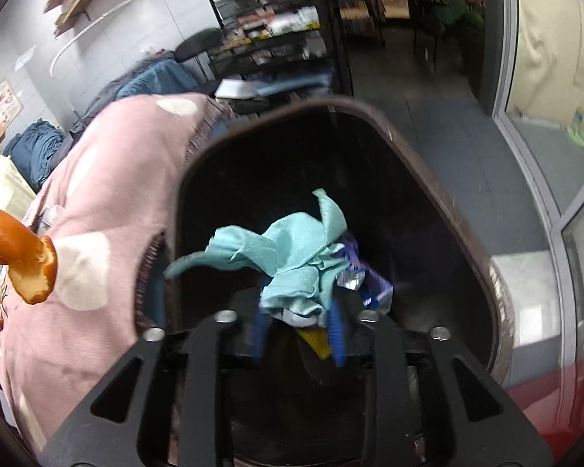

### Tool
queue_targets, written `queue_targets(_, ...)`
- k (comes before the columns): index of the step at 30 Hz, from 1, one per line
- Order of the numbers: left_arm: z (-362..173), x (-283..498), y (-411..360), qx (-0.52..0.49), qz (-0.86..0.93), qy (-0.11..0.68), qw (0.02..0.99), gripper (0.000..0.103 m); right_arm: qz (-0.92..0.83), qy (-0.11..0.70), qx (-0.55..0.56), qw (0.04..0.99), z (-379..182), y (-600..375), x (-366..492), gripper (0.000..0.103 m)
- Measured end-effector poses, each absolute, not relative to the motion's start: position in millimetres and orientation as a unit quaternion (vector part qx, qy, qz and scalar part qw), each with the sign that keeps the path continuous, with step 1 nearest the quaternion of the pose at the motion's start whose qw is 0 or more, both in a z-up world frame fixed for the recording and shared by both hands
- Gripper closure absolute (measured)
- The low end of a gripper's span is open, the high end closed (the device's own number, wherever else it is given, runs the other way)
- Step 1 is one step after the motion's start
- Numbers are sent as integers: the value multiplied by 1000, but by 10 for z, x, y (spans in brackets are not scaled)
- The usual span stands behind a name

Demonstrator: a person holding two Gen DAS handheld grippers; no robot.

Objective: Collect trash
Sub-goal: 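Drop the teal tissue and orange peel into the bin by opening both tools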

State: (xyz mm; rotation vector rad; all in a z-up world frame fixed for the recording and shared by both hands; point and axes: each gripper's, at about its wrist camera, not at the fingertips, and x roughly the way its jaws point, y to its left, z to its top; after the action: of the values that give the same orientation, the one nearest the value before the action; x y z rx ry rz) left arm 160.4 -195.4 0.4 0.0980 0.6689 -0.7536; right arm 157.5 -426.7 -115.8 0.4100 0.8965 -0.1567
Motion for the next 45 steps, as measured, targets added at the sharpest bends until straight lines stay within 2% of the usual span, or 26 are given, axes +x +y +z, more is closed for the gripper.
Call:
queue_targets(1, -14, 1606, -1987, 50, -362, 322, 873, 98, -80, 431, 203, 876, -1202, -4290, 1556, 48)
queue_targets(3, -38, 1606, -2031, 53, -364, 326, 871, 98, -88, 428, 206, 875, -1228, -4305, 1526, 40)
queue_targets(8, -106, 1608, -2124, 56, -370, 337, 864, 98, -103, 416, 213, 878, -1199, -4378, 1448, 38)
queue_targets(21, -252, 1600, -2566, 90, -386, 358, 845, 98, -185, 321, 224, 901, -675, -4688, 1185, 28)
queue_targets(39, -590, 1674, -3050, 158, -383, 401, 817, 97, -196, 311, 231, 901, -558, -4853, 1102, 23)
queue_targets(41, -611, 1665, -3070, 166, -381, 403, 815, 94, -196, 311, 230, 901, -559, -4844, 1102, 22)
queue_targets(42, -624, 1657, -3068, 169, -380, 404, 815, 88, -196, 311, 230, 901, -561, -4843, 1101, 21)
queue_targets(43, -628, 1650, -3065, 172, -380, 403, 815, 72, -195, 312, 230, 901, -565, -4837, 1105, 21)
queue_targets(44, -619, 1640, -3060, 173, -378, 399, 817, 63, -195, 312, 230, 901, -568, -4838, 1103, 20)
queue_targets(45, -606, 1634, -3056, 174, -374, 394, 822, 43, -195, 312, 230, 901, -566, -4831, 1106, 20)
